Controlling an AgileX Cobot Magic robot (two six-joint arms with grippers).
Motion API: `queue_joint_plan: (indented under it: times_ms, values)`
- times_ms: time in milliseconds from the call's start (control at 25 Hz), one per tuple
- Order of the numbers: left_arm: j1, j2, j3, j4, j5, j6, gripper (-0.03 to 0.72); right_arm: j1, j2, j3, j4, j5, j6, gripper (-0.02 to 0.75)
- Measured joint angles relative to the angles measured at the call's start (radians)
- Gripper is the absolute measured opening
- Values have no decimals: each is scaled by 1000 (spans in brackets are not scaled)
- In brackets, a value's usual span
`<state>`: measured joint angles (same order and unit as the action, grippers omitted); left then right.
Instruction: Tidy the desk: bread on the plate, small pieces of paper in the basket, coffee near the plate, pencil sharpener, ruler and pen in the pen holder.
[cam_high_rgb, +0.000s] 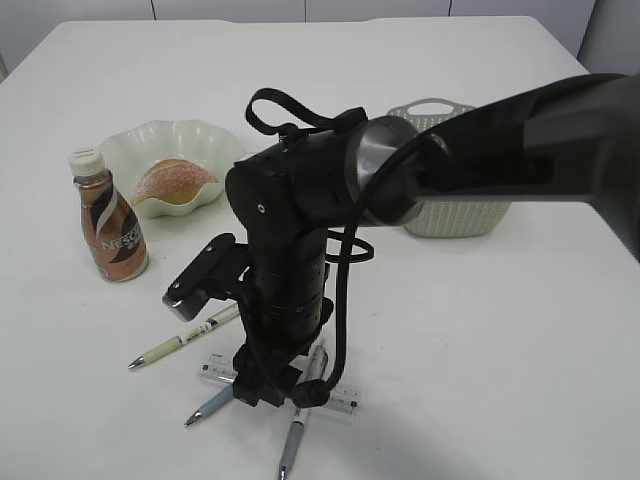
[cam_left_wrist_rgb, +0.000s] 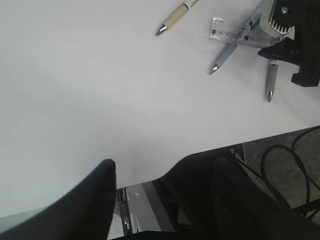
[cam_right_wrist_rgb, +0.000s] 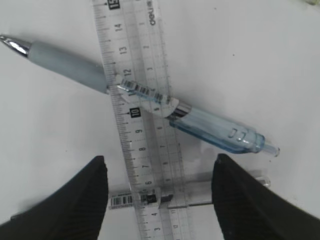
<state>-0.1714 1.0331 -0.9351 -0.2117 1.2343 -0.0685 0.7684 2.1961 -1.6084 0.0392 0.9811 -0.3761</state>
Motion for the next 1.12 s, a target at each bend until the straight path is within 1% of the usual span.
queue_joint_plan:
  times_ms: [1120]
  values:
    - [0,0,0,0,0,1,449,0,38,0,4,-6,0,482]
